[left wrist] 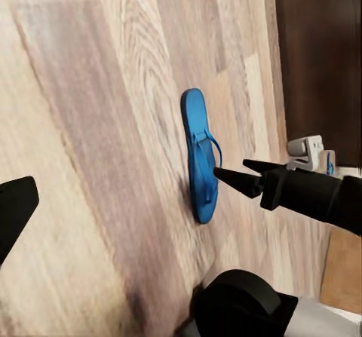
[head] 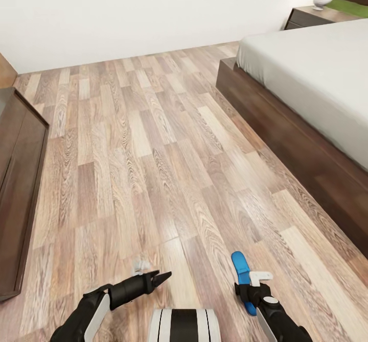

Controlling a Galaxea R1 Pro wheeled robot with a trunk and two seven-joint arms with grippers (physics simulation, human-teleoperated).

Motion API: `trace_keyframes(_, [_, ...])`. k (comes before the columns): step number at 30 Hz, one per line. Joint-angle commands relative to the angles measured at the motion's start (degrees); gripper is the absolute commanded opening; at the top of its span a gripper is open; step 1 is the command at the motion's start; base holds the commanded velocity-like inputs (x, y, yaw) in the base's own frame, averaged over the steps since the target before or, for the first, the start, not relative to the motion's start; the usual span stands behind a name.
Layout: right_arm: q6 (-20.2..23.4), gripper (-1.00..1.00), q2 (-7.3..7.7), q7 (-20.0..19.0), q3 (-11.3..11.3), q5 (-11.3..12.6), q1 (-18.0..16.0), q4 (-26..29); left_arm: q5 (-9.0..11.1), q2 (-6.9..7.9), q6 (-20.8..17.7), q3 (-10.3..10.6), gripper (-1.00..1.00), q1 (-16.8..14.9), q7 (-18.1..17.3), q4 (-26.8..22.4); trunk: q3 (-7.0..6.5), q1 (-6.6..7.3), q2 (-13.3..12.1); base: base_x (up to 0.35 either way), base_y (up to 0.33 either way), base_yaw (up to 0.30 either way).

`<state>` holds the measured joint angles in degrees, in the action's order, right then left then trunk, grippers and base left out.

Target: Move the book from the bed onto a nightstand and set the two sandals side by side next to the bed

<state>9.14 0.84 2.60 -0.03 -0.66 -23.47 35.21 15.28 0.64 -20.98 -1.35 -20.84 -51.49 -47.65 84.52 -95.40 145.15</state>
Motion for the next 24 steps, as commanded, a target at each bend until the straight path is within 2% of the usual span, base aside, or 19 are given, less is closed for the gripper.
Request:
trace_keyframes(1, [0.3, 1.0, -0.01, 0.1, 0.0, -0.1, 0.0, 0.1, 0.4, 0.05, -0.7, 0.0, 1.0, 0.0, -0.7, -0.9, 0.03, 0.01, 0.0, 0.0, 0.0, 0.0])
trace_keyframes(3, [0.4, 1.0, -0.03, 0.1, 0.0, -0.1, 0.0, 0.1, 0.4, 0.14, -2.0, 0.0, 1.0, 0.0, -2.8, -4.3, 0.03, 0.01, 0.0, 0.0, 0.0, 0.0])
trace_keyframes(4, [0.4, 1.0, -0.04, 0.1, 0.0, -0.1, 0.0, 0.1, 0.4, 0.18, -3.6, 0.0, 1.0, 0.0, -4.4, -6.7, 0.03, 0.01, 0.0, 0.0, 0.0, 0.0])
trace_keyframes(5, [0.4, 1.0, -0.05, 0.2, 0.0, -0.1, 0.0, 0.1, 0.4, 0.21, -7.1, 0.0, 1.0, 0.0, -7.5, -10.8, 0.03, 0.01, 0.0, 0.0, 0.0, 0.0])
trace_keyframes(6, [0.4, 1.0, -0.05, 0.2, 0.0, -0.1, 0.0, 0.1, 0.4, 0.24, -8.1, 0.0, 1.0, 0.0, -8.8, -11.9, 0.03, 0.01, 0.0, 0.0, 0.0, 0.0])
trace_keyframes(13, [0.4, 1.0, -0.05, 0.2, 0.1, -0.1, 0.0, 0.1, 0.4, 0.94, -9.6, 0.0, 1.0, 0.0, -11.0, -13.3, 0.03, 0.01, 0.0, 0.0, 0.0, 0.0])
trace_keyframes(18, [0.3, 1.0, -0.05, 0.2, 0.1, -0.1, 0.0, 0.1, 0.5, 2.15, -10.0, 0.0, 1.0, 0.0, -12.6, -13.5, 0.03, 0.01, 0.0, 0.0, 0.0, 0.0])
trace_keyframes(19, [0.3, 1.0, -0.05, 0.2, 0.1, -0.1, 0.0, 0.1, 0.6, 2.77, -10.1, -0.8, 1.0, 0.0, -14.7, -13.5, 0.03, 0.01, 0.0, 0.0, 0.0, 0.0])
trace_keyframes(21, [0.3, 1.0, -0.05, 0.2, 0.1, -0.1, 0.0, 0.1, 0.6, 3.27, -10.2, -1.7, 1.0, 0.0, -16.5, -13.5, 0.03, 0.01, 0.0, 0.0, 0.0, 0.0])
trace_keyframes(22, [0.3, 1.0, -0.05, 0.2, 0.1, -0.1, 0.0, 0.1, 0.6, 3.83, -10.2, -3.0, 1.0, 0.0, -18.6, -13.5, 0.03, 0.01, 0.0, 0.0, 0.0, 0.0])
trace_keyframes(24, [0.3, 1.0, -0.05, 0.2, 0.1, -0.1, 0.0, 0.1, 0.5, 4.21, -10.2, -4.5, 1.0, 0.0, -20.7, -13.5, 0.03, 0.01, 0.0, 0.0, 0.0, 0.0])
